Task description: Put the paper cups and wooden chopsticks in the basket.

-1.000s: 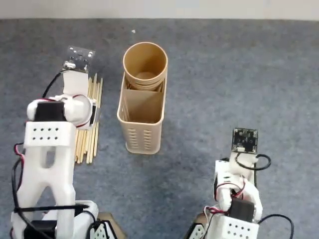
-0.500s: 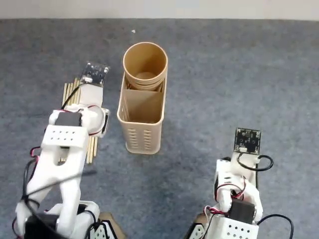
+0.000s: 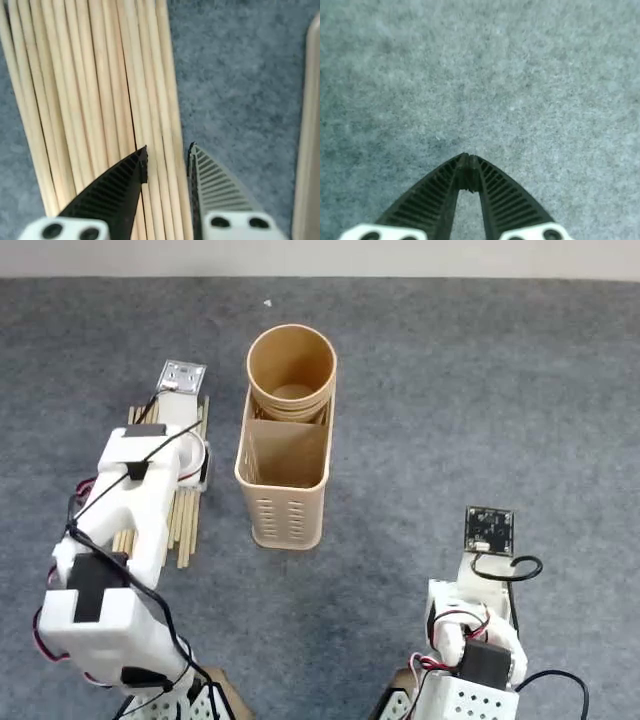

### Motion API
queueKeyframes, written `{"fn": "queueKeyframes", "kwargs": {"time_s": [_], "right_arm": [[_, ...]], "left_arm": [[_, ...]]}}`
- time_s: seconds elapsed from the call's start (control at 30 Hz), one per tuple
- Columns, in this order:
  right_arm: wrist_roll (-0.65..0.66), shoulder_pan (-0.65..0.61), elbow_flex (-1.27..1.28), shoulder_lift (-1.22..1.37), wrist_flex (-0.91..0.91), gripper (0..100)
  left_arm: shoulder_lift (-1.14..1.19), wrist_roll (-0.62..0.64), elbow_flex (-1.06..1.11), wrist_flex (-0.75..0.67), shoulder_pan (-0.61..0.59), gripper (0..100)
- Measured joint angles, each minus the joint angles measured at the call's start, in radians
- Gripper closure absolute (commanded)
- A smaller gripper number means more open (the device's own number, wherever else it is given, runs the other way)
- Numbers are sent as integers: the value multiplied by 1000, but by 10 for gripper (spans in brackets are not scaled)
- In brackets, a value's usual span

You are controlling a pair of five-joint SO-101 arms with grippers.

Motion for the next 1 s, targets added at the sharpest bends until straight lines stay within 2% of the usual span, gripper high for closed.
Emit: {"fn": "queueKeyframes", "kwargs": {"time_s": [0.33,0.63,1.0], "right_arm": [[0,0,0,0,0,993],[0,0,0,0,0,993],[0,0,0,0,0,993]], "left_arm": [[0,18,-3,0,5,852],[28,28,-31,0,100,855],[55,29,-61,0,11,853]]}}
